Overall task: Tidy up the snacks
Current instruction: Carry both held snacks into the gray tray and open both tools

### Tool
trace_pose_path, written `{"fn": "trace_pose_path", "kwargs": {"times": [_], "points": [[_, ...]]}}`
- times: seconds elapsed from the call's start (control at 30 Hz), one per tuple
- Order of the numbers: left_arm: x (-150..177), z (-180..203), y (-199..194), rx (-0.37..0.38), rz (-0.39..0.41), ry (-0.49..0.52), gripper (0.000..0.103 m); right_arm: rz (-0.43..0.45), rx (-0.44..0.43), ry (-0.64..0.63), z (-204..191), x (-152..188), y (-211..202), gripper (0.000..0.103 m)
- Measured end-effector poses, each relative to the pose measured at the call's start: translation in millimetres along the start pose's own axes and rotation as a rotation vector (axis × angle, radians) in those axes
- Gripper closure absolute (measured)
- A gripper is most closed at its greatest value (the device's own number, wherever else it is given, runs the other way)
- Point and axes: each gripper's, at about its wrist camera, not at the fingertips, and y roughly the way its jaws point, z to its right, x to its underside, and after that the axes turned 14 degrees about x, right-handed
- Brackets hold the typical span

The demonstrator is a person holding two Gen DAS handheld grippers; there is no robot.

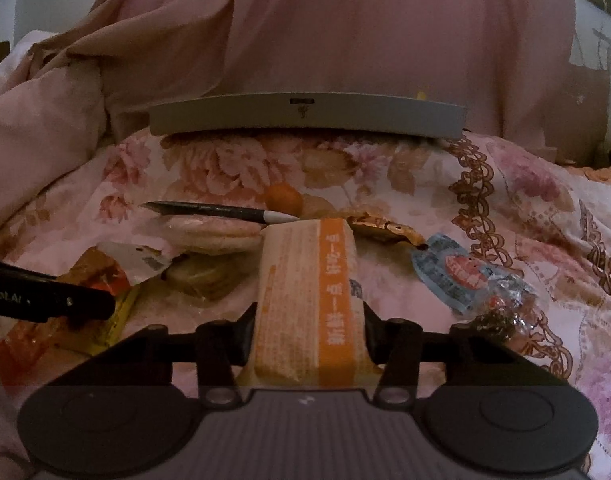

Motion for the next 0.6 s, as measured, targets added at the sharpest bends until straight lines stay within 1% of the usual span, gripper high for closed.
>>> {"fn": "trace_pose_path", "kwargs": {"times": [0.03, 0.1, 0.3, 0.53, 0.6], "points": [[0, 1, -1, 0.002, 0.001, -0.004, 0.044, -0.001, 0.001, 0.001, 0, 0, 0, 0.05], [2, 3, -2, 0.005, -0.001, 0.001, 0.051, 0.002, 0.001, -0.008, -1, 0, -2, 0.051], [3, 7, -5, -0.001, 0.006, 0.003, 0.052, 0.024, 0.001, -0.026, -4, 2, -10, 0.051], [-7, 14, -20, 0.026, 0.074, -0.004, 0.052, 0.076, -0.002, -0.005, 0, -3, -23, 0.051], [-11, 17, -25, 0.036, 0.095, -0.008, 0.052, 0.085, -0.008, 0.018, 3, -6, -27, 0.051]]}}
